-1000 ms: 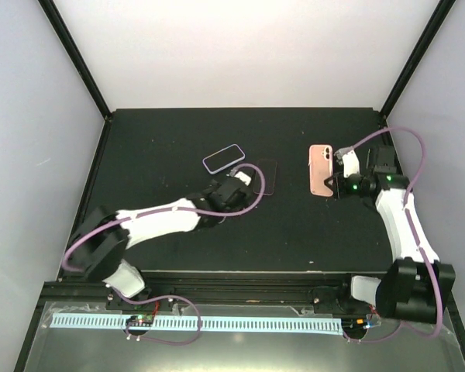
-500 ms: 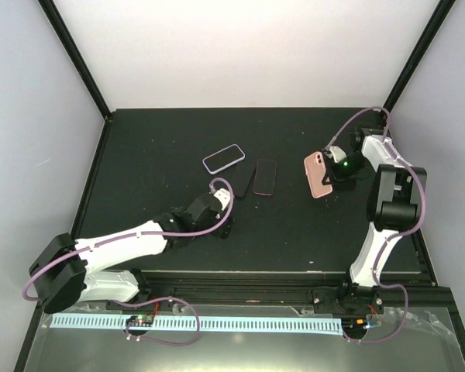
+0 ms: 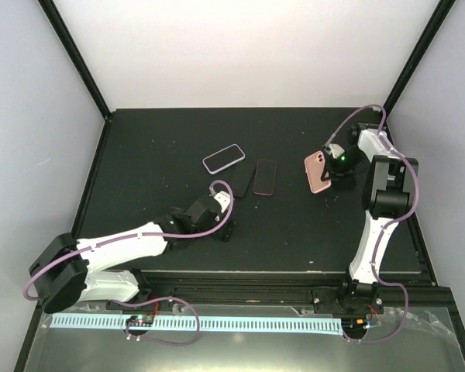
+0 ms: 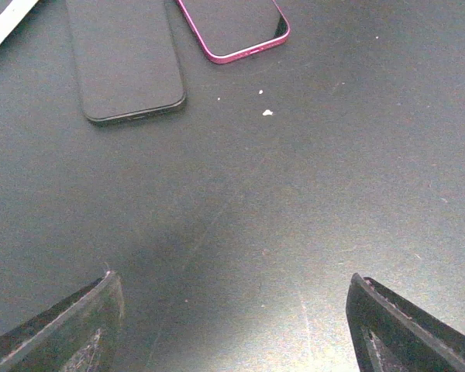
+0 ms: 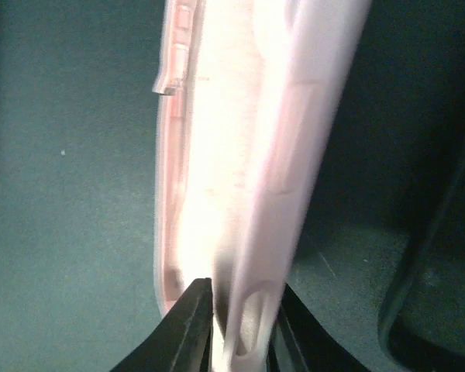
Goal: Take the phone out of the phone case
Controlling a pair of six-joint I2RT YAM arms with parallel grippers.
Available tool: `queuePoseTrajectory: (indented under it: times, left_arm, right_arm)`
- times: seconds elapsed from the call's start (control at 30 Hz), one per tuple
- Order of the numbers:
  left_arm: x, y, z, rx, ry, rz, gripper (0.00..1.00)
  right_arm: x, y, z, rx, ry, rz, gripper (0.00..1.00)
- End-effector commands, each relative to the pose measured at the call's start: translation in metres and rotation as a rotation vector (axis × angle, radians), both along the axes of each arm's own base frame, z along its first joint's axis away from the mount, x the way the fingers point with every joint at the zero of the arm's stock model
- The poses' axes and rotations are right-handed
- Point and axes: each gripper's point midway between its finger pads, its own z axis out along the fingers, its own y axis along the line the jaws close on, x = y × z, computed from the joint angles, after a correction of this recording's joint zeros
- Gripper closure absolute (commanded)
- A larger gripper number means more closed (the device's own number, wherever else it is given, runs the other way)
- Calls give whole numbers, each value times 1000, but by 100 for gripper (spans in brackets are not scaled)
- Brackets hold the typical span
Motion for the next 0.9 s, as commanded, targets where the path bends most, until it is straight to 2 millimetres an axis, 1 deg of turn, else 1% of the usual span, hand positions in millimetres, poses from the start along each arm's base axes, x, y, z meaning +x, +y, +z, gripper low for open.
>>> queuePoseTrajectory:
  times: [0.0,0.07,0.1,0.17,0.23,0.3,0.33,0.4,0.43,0.47,0.5,0.57,0.6,0.7,0.73,0.8,0.87]
  left_arm:
    - [18,3,16,-11,-79,59,14]
    - [30,6,22,-9,-96,107,10]
    - [36,7,25,-11,-101,129,9]
    - [50,10,29,-14,-107,184,7]
    - [66,14,28,-7,-105,234,7]
    - [86,26,34,-2,-118,311,7]
    - [98,32,38,-8,-128,346,7]
    - [119,39,48,-51,-139,392,6]
    - [132,40,55,-80,-145,409,6]
    - [141,43,54,-94,-137,421,6]
    - [155,43,60,-115,-141,434,6]
    - [178,43,60,-121,-119,443,5]
    - [190,43,58,-118,-100,449,5]
    - [219,49,42,-119,-31,479,5]
    - [227,50,39,-133,-15,478,4]
    - [243,53,24,-130,28,473,1]
    - [257,59,14,-103,72,478,1]
  right_arm:
    - [5,-10,2,-53,-20,-28,79]
    - [6,-13,8,-73,-61,-38,73]
    - [6,-14,14,-83,-81,-43,72]
    - [6,-17,28,-104,-126,-49,70]
    - [4,-22,43,-142,-173,-64,67]
    - [-3,-24,59,-163,-214,-72,64]
    - [-11,-22,67,-153,-226,-71,64]
    - [-30,-6,83,-77,-246,-62,63]
    - [-40,2,94,-36,-270,-54,63]
    - [-51,11,103,5,-288,-43,63]
    - [-63,19,115,37,-320,-27,63]
    - [-84,31,135,83,-380,2,62]
    - [-95,36,151,103,-437,19,61]
    - [-122,52,177,175,-554,66,52]
    - [-128,57,182,203,-588,79,50]
    - [-145,69,193,263,-665,140,43]
    - [-154,76,195,298,-727,175,40]
